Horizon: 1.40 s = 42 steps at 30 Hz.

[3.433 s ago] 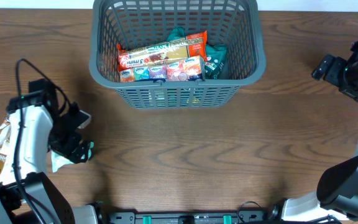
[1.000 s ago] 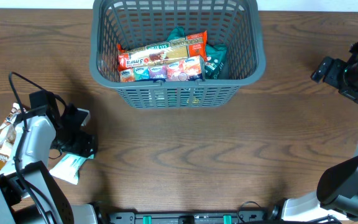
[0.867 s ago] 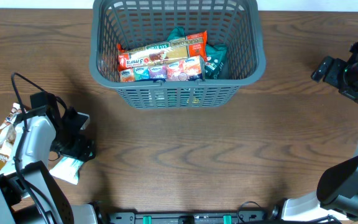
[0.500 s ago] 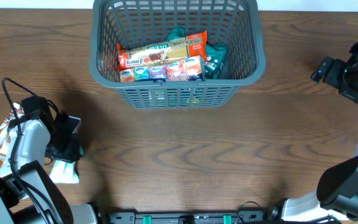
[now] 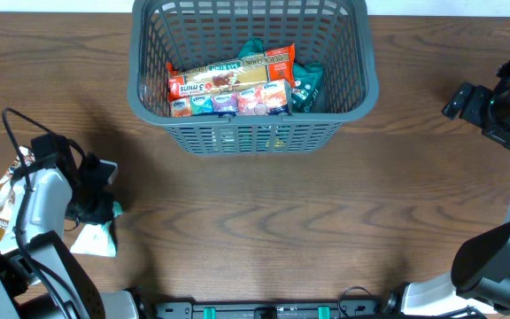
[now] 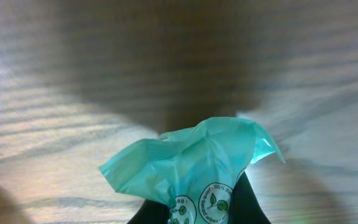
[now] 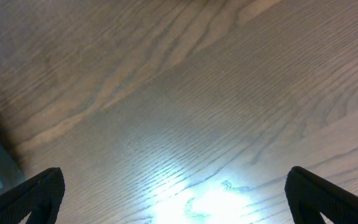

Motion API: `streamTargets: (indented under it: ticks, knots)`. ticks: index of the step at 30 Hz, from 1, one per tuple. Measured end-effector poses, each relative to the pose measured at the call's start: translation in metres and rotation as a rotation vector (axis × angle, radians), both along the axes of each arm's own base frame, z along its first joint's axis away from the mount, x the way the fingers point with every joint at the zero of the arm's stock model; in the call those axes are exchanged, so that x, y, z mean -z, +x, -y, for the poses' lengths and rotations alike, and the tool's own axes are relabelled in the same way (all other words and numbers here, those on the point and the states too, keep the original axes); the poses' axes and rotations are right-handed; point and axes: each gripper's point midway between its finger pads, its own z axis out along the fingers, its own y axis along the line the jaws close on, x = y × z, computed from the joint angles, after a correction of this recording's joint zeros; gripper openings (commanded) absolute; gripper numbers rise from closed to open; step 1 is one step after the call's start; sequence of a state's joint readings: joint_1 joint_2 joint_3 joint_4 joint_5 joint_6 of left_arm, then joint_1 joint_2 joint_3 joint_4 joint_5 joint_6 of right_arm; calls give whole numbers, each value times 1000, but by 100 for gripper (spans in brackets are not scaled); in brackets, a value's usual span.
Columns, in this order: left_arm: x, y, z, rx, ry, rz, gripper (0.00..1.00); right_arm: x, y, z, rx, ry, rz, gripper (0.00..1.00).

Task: Pack container
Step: 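Lift the wipe pouch and drop it into the basket with the left gripper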

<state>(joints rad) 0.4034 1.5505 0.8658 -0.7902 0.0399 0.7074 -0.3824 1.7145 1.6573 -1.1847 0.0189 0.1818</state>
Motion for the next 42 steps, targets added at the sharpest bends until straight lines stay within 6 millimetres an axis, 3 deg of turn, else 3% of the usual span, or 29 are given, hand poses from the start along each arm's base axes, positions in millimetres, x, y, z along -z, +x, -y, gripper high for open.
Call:
streamTargets:
  ticks: [3, 6, 12, 17, 22, 27, 31, 35, 38, 42]
  knots:
    - [-17, 18, 2, -35, 0, 39, 6, 0, 0, 0, 0, 0, 0, 99]
    - [-49, 46, -1, -106, 10, 112, 6, 0, 0, 0, 0, 0, 0, 99]
    - [-132, 86, -6, -304, -13, 266, 6, 0, 0, 0, 0, 0, 0, 99]
    - [-213, 119, 4, -367, -96, 458, 6, 0, 0, 0, 0, 1, -2, 99]
    - [-302, 151, 41, -246, -152, 699, 6, 1, -3, -1, 0, 5, -11, 99]
    - [-365, 164, 106, 55, -175, 887, 6, 2, -5, -2, 0, 9, -21, 99]
    - [-373, 162, 151, 310, -165, 919, 5, 2, -6, -2, 0, 11, -25, 99]
    - [-354, 170, 187, 546, -137, 880, 6, 2, -7, -3, 0, 12, -28, 99]
    - [-324, 190, 209, 680, -124, 823, 6, 2, -6, -3, 0, 12, -28, 99]
    - [-262, 229, 225, 759, -128, 716, 6, 2, -7, -3, 0, 12, -28, 99]
